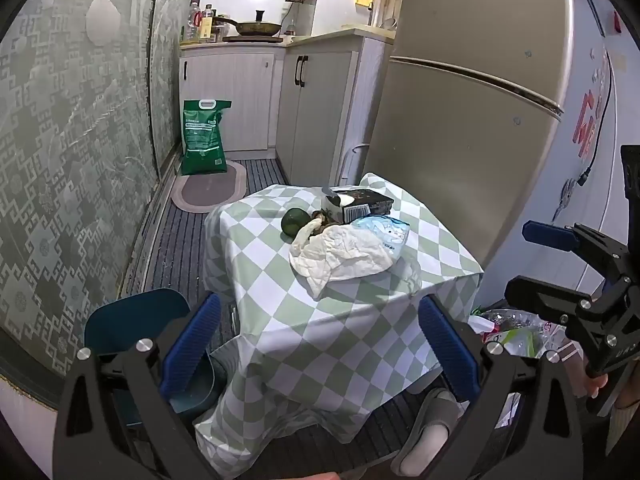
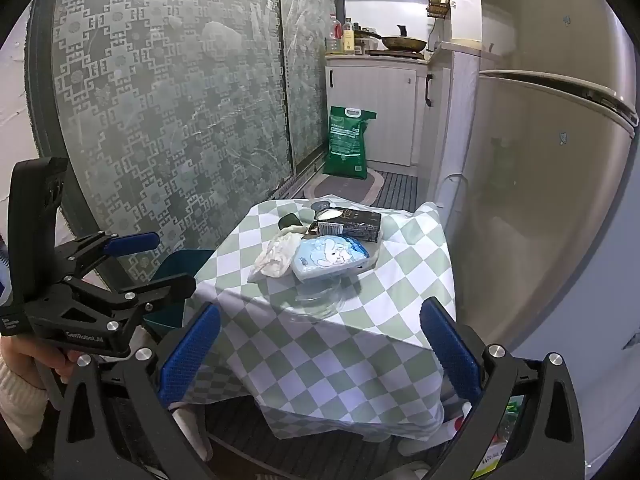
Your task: Collect trash
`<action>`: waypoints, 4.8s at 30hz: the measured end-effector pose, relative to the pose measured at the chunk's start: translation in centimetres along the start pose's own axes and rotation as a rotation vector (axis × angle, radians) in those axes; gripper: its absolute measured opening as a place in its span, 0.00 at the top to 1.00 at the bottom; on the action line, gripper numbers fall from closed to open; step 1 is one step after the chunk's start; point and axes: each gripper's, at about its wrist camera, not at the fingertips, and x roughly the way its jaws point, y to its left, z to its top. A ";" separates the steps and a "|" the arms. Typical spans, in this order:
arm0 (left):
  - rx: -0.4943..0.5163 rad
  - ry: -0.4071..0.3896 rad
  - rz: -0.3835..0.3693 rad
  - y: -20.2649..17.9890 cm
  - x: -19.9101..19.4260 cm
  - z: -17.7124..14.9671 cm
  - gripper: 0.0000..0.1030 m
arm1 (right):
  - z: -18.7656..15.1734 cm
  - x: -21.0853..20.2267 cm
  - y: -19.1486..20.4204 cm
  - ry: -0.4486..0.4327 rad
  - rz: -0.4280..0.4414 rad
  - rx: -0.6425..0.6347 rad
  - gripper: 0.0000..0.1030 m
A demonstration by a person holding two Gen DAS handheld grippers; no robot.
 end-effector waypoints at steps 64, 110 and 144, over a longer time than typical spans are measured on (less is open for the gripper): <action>-0.003 -0.002 -0.006 0.0 -0.3 0.3 0.03 | 0.1 -0.2 0.1 0.000 0.005 -0.002 0.02; 0.047 0.044 0.008 0.1 1.4 0.7 0.28 | 1.3 -0.2 -0.1 0.010 0.038 0.028 0.21; 0.288 0.297 -0.254 1.2 10.6 3.6 0.97 | 1.9 3.6 -1.3 0.102 0.077 0.106 0.32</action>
